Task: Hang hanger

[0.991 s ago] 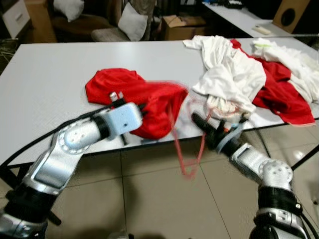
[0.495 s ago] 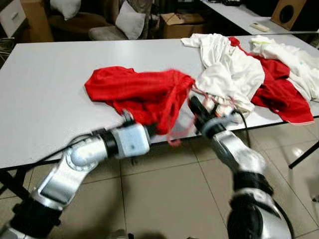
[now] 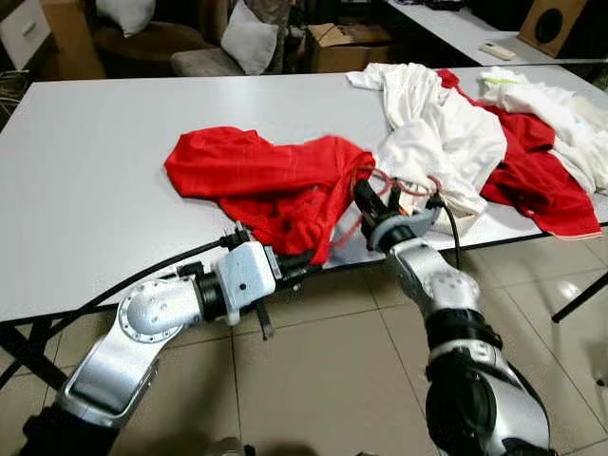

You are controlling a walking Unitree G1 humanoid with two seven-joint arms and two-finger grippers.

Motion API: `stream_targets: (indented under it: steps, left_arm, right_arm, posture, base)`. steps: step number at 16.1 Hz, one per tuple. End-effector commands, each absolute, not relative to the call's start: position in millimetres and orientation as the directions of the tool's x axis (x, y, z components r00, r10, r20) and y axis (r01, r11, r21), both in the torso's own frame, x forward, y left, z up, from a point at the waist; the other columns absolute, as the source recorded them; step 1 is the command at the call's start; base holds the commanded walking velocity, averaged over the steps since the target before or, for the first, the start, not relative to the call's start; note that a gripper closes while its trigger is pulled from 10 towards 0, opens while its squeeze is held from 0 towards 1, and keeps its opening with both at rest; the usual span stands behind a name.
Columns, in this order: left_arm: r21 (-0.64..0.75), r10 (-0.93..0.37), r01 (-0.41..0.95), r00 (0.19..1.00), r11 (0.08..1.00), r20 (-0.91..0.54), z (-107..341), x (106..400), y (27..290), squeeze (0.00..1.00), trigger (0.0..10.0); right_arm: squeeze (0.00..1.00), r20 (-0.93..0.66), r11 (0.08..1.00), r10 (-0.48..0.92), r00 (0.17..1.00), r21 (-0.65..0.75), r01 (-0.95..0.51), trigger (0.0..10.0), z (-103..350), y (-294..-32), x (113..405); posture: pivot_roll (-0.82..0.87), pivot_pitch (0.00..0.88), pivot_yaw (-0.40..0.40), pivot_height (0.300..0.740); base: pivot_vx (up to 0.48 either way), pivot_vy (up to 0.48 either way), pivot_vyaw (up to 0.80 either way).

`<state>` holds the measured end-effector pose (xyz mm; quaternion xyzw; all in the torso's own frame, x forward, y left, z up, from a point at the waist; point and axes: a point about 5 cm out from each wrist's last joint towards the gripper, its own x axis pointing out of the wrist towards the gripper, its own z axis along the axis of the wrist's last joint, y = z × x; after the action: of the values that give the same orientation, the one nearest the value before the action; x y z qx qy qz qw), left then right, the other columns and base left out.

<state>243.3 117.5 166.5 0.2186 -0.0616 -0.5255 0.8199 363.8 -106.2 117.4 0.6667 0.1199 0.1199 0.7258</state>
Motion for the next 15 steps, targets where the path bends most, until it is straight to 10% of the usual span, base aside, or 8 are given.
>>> stream_targets:
  steps: [1, 10, 13, 15]
  left_arm:
    - [0.407, -0.932, 0.872, 0.344, 0.274, -0.111, 171.0, 232.5, 103.3, 0.0, 0.0]
    - [0.209, -0.908, 0.884, 0.415, 0.419, 0.064, 179.5, 243.8, 48.1, 0.0, 0.0]
    - [0.33, -0.873, 0.87, 0.444, 0.366, -0.202, 145.5, 243.2, 63.7, 0.0, 0.0]
    - [0.381, -0.784, 0.782, 0.589, 0.493, -0.195, 147.6, 258.8, 86.9, 0.0, 0.0]
  right_arm:
    - [0.0, 0.006, 0.09, 0.286, 0.958, 0.995, -0.033, 10.0, 126.2, -111.8, 369.9]
    - [0.0, 0.067, 0.006, 0.386, 0.92, 0.997, -0.075, 10.0, 140.7, -72.6, 375.3]
    - [0.0, 0.102, -0.045, 0.362, 0.927, 0.995, -0.092, 10.0, 144.0, -77.9, 376.2]
    - [0.0, 0.124, -0.014, 0.372, 0.92, 0.992, -0.128, 10.0, 147.3, -83.7, 376.6]
  posture:
    - [0.01, 0.0, -0.061, 0.74]
    - [0.0, 0.0, -0.068, 0.74]
    - [0.0, 0.0, -0.067, 0.74]
    - [0.0, 0.0, -0.069, 0.74]
  base:
    - [0.0, 0.0, 0.0]
    - [0.0, 0.0, 0.0]
    - [0.0, 0.0, 0.0]
    - [0.0, 0.0, 0.0]
